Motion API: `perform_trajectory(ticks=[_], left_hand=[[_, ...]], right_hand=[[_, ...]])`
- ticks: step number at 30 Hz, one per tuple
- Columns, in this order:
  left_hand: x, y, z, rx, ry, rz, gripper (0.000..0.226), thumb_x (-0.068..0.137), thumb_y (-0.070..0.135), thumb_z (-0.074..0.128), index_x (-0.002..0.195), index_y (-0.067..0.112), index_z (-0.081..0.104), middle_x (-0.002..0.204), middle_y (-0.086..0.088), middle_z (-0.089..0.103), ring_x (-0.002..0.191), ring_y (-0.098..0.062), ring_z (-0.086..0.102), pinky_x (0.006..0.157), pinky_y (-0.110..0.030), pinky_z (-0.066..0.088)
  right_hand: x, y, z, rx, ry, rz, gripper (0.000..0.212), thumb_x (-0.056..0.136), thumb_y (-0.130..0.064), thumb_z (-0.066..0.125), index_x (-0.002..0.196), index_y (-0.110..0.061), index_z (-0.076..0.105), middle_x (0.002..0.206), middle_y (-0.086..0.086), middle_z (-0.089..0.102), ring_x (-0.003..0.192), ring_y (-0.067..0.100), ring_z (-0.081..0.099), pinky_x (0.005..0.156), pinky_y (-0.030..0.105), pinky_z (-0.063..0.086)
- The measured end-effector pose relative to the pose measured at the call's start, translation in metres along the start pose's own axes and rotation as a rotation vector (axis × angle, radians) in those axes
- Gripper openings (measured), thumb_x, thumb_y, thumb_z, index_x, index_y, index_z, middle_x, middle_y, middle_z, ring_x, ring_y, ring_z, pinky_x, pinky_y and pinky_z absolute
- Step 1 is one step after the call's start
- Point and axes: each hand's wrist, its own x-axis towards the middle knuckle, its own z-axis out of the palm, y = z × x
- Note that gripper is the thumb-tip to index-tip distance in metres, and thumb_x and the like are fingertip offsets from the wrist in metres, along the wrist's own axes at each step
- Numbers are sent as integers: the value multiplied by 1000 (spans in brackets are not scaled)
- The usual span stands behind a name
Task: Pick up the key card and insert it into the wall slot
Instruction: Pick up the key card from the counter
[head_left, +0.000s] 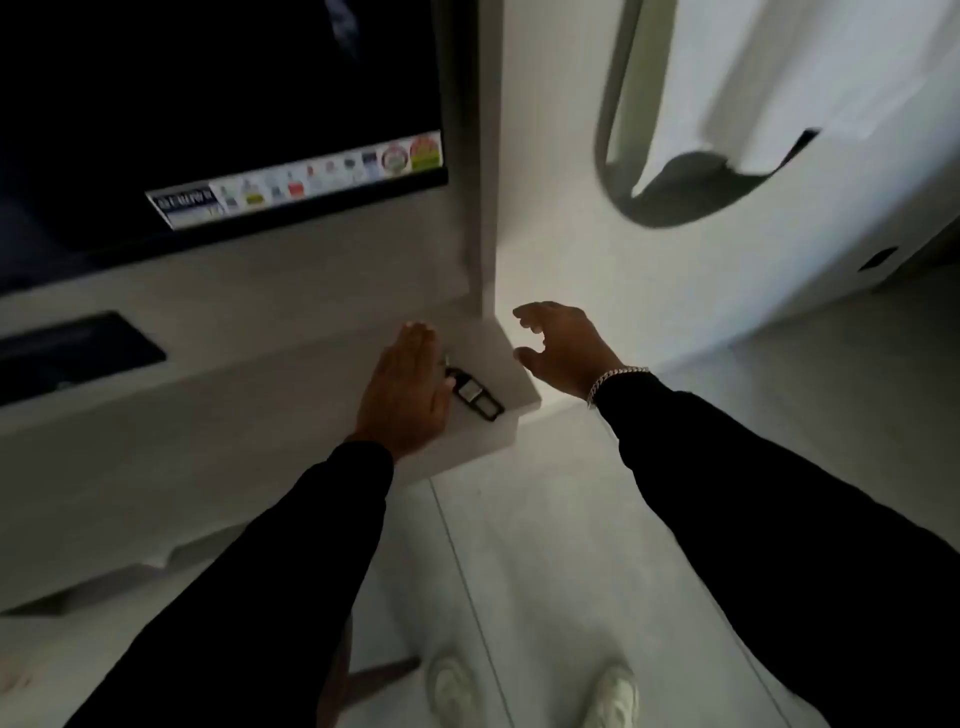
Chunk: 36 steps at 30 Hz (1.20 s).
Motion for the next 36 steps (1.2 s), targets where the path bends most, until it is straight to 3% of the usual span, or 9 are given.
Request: perform_trajectory(ticks=[6, 9, 11, 17, 23, 25, 28, 31, 36], left_hand=[[-20, -18, 49, -5, -164, -233, 70, 92, 41, 38, 137, -11, 46, 144, -33, 47, 133, -48, 47, 105, -62, 42], [-16, -20, 57, 55, -140, -247, 73, 93, 45, 35, 143, -8, 41, 151, -28, 41, 140, -44, 39, 112, -61, 31], [-14, -19, 59, 64, -146, -265, 76, 93, 48, 34, 147, -5, 36, 156, -25, 35, 144, -41, 33, 116, -61, 24], [-12, -20, 61, 74, -155, -262, 77, 94, 51, 32, 149, -3, 33, 158, -24, 31, 147, -39, 28, 118, -60, 19], [-10, -18, 58, 34, -202, -265, 79, 94, 51, 30, 149, -5, 31, 158, -25, 30, 148, -41, 25, 118, -61, 20], [-9, -13, 54, -4, -237, -262, 80, 93, 52, 28, 149, -5, 31, 158, -26, 29, 148, -42, 24, 117, -62, 20], [-2, 2, 49, -103, -271, -245, 78, 92, 49, 26, 144, -8, 39, 154, -29, 35, 144, -45, 31, 114, -63, 24], [7, 23, 46, -186, -265, -177, 74, 93, 44, 29, 140, -10, 44, 149, -30, 43, 140, -45, 39, 111, -63, 33], [35, 80, 42, -242, -245, -46, 74, 93, 43, 27, 146, -8, 36, 154, -28, 36, 145, -42, 32, 115, -61, 27]], right_hand=[[19, 1, 60, 18, -139, 110, 41, 71, -25, 71, 109, -11, 65, 102, 10, 70, 95, 28, 63, 89, 32, 48], [29, -5, 80, -81, -173, 113, 35, 71, -38, 67, 81, -6, 62, 93, 16, 70, 90, 34, 62, 73, 33, 47], [33, -8, 87, -159, -188, 67, 38, 68, -48, 60, 66, -10, 50, 86, 19, 68, 86, 35, 61, 64, 29, 34], [41, -13, 88, -73, -166, 107, 27, 68, -25, 73, 88, -7, 72, 94, 13, 72, 93, 30, 62, 74, 26, 37], [40, -3, 76, 24, -223, 316, 24, 73, -36, 68, 85, -16, 74, 98, 5, 72, 102, 23, 62, 84, 24, 39], [32, 0, 62, 286, -263, 430, 14, 76, -28, 71, 79, -15, 72, 84, 9, 72, 83, 25, 66, 80, 34, 53], [10, 2, 36, 719, -188, 598, 9, 74, -7, 75, 76, -3, 68, 62, 9, 58, 56, 17, 53, 55, 23, 52], [-14, 11, 10, 865, -152, 650, 27, 74, -5, 75, 96, 8, 67, 65, 10, 59, 55, 14, 53, 49, 15, 50], [-57, 45, -35, 980, -35, 669, 23, 76, -8, 74, 95, 3, 70, 66, 6, 66, 58, 11, 59, 56, 17, 54]])
